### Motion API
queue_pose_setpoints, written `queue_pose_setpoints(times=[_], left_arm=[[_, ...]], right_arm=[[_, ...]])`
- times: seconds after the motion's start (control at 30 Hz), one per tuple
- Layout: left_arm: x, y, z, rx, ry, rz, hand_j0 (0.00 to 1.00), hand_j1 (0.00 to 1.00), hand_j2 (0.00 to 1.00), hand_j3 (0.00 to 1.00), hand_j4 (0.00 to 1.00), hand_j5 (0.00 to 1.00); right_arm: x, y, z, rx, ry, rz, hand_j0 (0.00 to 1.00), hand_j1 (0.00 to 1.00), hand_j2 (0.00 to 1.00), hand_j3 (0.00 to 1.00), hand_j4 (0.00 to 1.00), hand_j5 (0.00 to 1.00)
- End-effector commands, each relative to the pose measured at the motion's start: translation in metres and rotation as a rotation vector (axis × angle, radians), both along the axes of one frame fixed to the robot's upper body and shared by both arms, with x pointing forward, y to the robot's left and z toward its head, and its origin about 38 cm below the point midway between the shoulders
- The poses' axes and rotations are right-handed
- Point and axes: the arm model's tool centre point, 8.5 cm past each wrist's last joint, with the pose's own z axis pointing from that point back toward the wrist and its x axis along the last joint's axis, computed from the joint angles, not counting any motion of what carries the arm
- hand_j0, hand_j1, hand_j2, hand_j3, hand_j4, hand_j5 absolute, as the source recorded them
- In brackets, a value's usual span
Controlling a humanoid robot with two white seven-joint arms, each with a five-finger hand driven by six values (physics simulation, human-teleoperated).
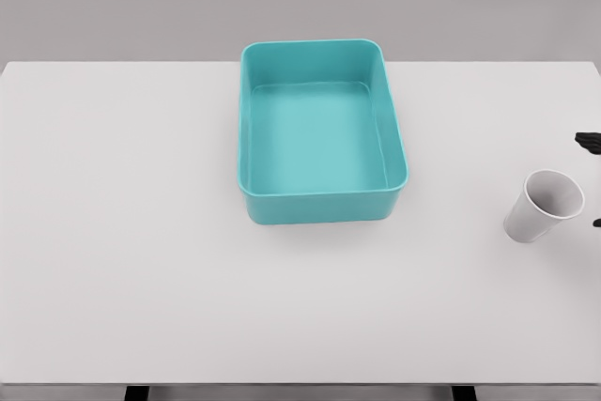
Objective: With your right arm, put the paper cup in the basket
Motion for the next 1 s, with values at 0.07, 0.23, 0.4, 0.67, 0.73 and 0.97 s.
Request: queue_pose_setpoints(times=[0.07,0.23,0.4,0.67,0.73,0.97], left_arm=[[0.000,0.000,0.000,0.000,0.000,0.000,1.00,1.00,1.00,1.00,1.00,1.00],[0.000,0.000,0.000,0.000,0.000,0.001,1.00,1.00,1.00,1.00,1.00,1.00],[0.000,0.000,0.000,0.000,0.000,0.001,1.00,1.00,1.00,1.00,1.00,1.00],[0.000,0.000,0.000,0.000,0.000,0.000,1.00,1.00,1.00,1.00,1.00,1.00],[0.000,0.000,0.000,0.000,0.000,0.001,1.00,1.00,1.00,1.00,1.00,1.00],[0.000,0.000,0.000,0.000,0.000,0.000,1.00,1.00,1.00,1.00,1.00,1.00]], right_arm=[[-0.003,-0.001,-0.004,0.010,0.011,-0.007,1.00,1.00,1.00,1.00,1.00,1.00],[-0.004,0.000,-0.006,0.012,0.016,-0.004,1.00,1.00,1.00,1.00,1.00,1.00],[-0.008,0.004,-0.014,0.022,0.031,0.003,1.00,1.00,1.00,1.00,1.00,1.00],[-0.008,0.010,-0.021,0.044,0.033,0.004,1.00,1.00,1.00,1.00,1.00,1.00],[-0.008,0.010,-0.022,0.045,0.035,0.003,1.00,1.00,1.00,1.00,1.00,1.00],[-0.008,0.013,-0.029,0.065,0.036,0.000,1.00,1.00,1.00,1.00,1.00,1.00]])
